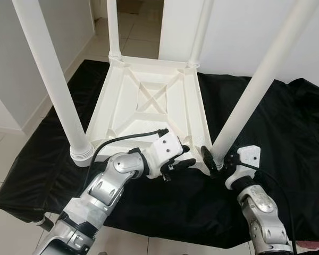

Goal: Building children table

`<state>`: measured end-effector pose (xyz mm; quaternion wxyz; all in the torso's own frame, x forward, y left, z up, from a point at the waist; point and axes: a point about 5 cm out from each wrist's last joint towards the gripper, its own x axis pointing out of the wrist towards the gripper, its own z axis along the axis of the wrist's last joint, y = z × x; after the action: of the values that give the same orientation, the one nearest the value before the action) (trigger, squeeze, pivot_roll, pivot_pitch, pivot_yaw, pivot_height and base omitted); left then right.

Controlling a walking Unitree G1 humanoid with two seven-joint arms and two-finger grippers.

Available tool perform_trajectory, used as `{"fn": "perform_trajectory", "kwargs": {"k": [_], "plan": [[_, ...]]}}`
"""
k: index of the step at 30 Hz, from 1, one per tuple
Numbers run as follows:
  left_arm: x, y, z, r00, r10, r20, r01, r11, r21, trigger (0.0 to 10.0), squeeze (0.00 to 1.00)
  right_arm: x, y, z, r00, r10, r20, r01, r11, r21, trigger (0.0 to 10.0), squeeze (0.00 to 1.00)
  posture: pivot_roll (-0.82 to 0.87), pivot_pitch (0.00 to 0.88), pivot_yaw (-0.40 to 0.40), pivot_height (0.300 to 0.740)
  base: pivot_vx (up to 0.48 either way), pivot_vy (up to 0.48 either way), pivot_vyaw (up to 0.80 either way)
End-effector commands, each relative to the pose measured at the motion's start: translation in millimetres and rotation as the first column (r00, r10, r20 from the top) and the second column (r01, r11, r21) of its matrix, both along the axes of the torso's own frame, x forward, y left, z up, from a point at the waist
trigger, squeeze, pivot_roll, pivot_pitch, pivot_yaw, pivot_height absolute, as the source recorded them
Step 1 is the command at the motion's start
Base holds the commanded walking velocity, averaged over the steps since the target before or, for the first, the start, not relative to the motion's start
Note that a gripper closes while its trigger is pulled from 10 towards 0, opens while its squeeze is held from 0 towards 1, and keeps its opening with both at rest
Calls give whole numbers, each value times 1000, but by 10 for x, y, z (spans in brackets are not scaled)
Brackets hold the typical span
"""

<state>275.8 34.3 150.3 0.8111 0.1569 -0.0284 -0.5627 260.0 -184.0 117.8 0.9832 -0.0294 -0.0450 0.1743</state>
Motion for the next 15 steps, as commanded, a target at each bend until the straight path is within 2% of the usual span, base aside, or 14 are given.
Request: {"fn": "perform_trajectory", "kwargs": {"k": [1,2,3,5,6,7,9,10,11,15], "plan": [[-28,1,-9,999,-42,-17,42,999,10,10000,0,5,6,-1,1000,24,5,-24,1000,4,10000,0,-89,0,-61,740,0,0,0],[-38,24,-19,999,-46,-23,46,999,14,10000,0,24,-9,16,998,70,7,-70,997,-13,10000,0,-83,0,-61,740,0,0,0],[-38,24,-19,999,-46,-23,46,999,14,10000,0,24,-9,16,998,70,7,-70,997,-13,10000,0,-83,0,-61,740,0,0,0],[-64,60,-23,998,-56,-33,56,998,14,10000,0,83,-33,37,984,175,-10,-176,982,-66,10000,0,-78,0,-61,740,0,0,0],[-64,60,-23,998,-56,-33,56,998,14,10000,0,83,-33,37,984,175,-10,-176,982,-66,10000,0,-78,0,-61,740,0,0,0],[-74,69,-26,998,-59,-35,59,998,13,10000,0,109,-40,41,977,213,-20,-214,973,-84,9647,0,-77,0,-61,740,0,0,0],[-90,74,-36,997,-65,-36,66,998,23,10000,0,148,-46,52,967,252,-30,-254,962,-99,4588,0,-74,0,-65,740,0,0,0],[-90,74,-36,997,-65,-36,66,998,23,10000,0,148,-46,52,967,252,-30,-254,962,-99,4588,0,-74,0,-65,740,0,0,0],[-109,75,-44,997,-74,-35,75,997,32,10000,0,165,-55,54,965,259,-31,-261,960,-101,0,0,-72,0,-66,740,0,0,0],[-136,78,-54,996,-83,-35,85,996,42,10000,0,172,-87,34,963,264,-42,-267,958,-107,0,0,-63,0,-74,740,0,0,0]]}}
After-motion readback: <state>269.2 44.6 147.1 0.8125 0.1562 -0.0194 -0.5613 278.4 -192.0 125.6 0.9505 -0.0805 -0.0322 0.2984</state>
